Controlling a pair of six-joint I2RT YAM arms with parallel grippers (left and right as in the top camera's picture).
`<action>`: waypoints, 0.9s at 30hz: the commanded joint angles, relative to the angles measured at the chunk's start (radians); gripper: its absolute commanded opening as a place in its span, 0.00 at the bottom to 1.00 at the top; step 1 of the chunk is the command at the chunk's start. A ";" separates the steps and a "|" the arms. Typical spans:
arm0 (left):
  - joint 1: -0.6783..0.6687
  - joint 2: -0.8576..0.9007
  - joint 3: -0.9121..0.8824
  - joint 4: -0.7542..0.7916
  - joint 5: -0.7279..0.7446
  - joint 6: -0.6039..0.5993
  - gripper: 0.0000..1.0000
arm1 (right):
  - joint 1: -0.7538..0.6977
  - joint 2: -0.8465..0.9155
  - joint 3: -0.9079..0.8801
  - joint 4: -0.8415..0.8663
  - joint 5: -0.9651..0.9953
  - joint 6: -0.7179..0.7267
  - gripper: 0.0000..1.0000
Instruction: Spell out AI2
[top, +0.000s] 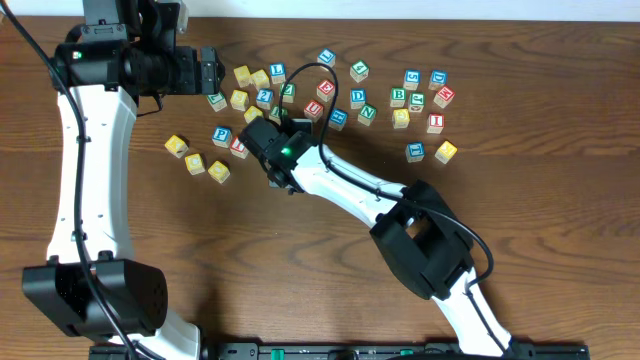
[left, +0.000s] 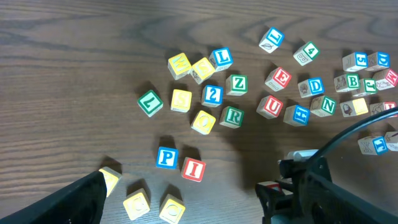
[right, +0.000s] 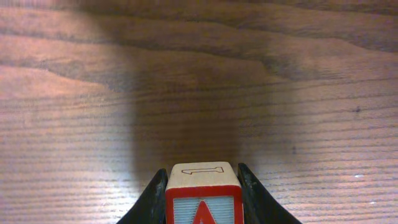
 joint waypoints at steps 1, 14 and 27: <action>0.004 0.001 0.028 -0.002 0.006 -0.005 0.97 | -0.011 0.006 -0.003 -0.001 0.021 0.058 0.22; 0.004 0.001 0.028 -0.002 0.005 -0.005 0.98 | -0.011 0.006 -0.003 -0.002 0.003 0.080 0.42; 0.004 0.001 0.028 -0.001 0.005 -0.005 0.97 | -0.012 0.006 -0.002 -0.024 -0.020 0.080 0.48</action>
